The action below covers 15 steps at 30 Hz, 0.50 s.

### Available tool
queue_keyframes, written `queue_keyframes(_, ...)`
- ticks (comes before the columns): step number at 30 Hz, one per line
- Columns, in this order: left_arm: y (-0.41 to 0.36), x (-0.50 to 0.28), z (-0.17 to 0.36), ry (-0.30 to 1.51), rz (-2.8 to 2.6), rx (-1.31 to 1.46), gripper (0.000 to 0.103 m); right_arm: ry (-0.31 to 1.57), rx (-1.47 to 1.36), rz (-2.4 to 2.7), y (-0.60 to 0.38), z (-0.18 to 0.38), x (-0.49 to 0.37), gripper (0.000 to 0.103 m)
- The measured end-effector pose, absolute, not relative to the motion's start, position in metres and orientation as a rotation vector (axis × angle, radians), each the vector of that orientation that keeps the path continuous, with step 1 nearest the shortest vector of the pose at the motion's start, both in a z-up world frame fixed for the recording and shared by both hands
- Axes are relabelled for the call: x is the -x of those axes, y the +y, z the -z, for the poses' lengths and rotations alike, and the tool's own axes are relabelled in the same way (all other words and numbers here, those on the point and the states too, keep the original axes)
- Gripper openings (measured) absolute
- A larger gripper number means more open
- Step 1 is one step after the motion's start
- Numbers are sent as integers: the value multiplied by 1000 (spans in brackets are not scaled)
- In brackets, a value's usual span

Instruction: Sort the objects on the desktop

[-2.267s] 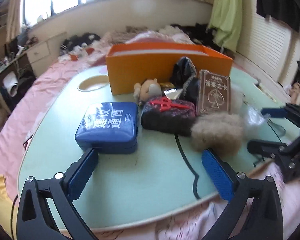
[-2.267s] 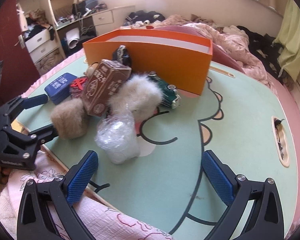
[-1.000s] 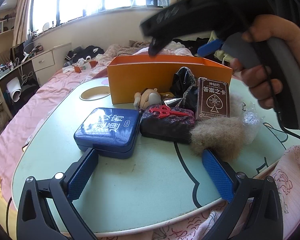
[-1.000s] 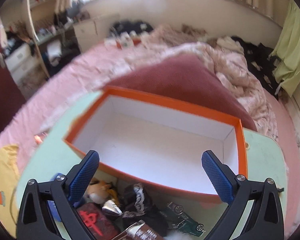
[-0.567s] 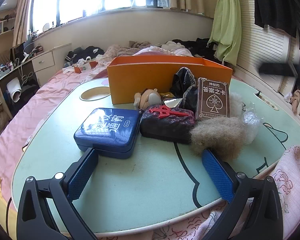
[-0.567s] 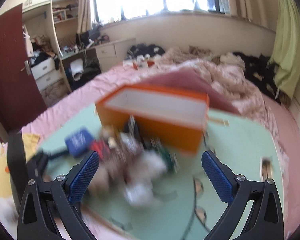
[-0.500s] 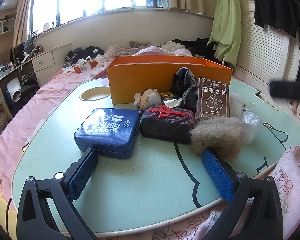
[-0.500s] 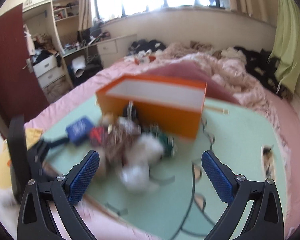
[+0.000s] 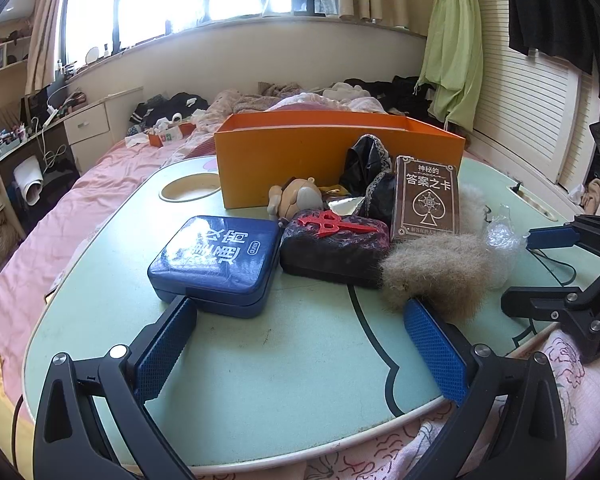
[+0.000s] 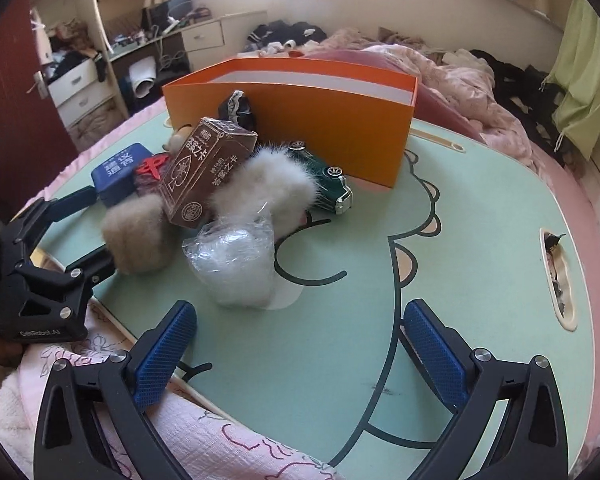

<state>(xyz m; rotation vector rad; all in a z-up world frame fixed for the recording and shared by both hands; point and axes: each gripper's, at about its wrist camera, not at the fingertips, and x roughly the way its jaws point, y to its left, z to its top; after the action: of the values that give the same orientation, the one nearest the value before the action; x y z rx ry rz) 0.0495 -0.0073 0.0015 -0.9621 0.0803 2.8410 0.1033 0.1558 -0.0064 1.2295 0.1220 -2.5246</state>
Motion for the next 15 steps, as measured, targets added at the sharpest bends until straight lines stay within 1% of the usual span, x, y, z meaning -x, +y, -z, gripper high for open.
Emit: queue_keyframes(15,-8,-50,-1,81,-2839,961,103,123,-1229,2525,156,8,-104,103)
